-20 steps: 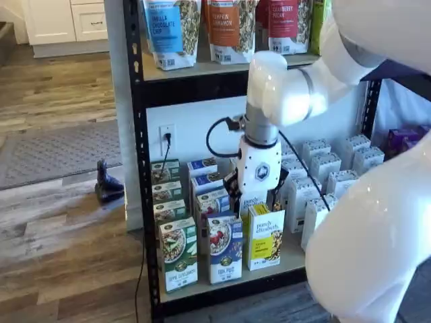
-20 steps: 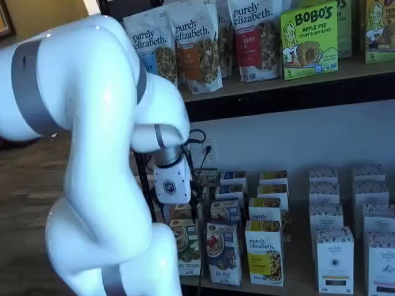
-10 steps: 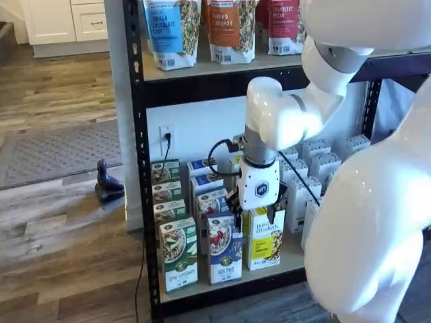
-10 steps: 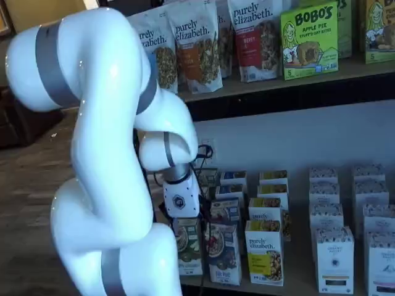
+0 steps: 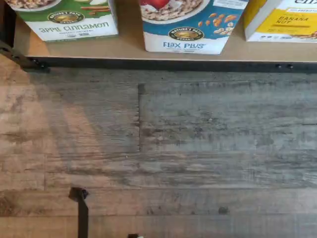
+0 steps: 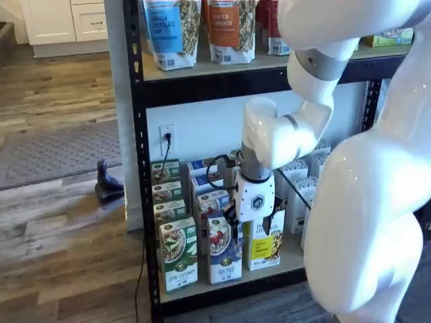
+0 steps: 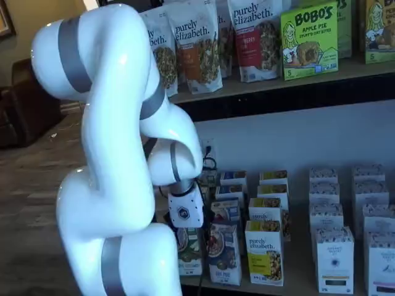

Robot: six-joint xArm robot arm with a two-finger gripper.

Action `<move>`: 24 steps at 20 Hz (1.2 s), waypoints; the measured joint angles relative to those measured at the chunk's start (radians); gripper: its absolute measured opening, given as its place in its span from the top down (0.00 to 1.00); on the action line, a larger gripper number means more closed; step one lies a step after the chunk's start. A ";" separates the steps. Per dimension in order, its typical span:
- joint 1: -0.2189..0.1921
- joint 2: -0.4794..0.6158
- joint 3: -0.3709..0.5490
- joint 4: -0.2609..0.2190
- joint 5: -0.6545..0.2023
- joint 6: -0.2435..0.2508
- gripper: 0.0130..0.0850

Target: Pick up the blue and white box that is on the bottom shelf, the second box from the left

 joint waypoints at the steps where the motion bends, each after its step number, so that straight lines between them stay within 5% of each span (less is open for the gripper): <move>1: 0.004 0.021 -0.010 0.026 -0.011 -0.020 0.00; 6: 0.024 0.150 -0.096 0.136 -0.053 -0.104 0.00; 9: 0.023 0.214 -0.151 0.094 -0.060 -0.065 0.00; 24: -0.025 0.510 -0.460 0.038 -0.031 -0.060 0.00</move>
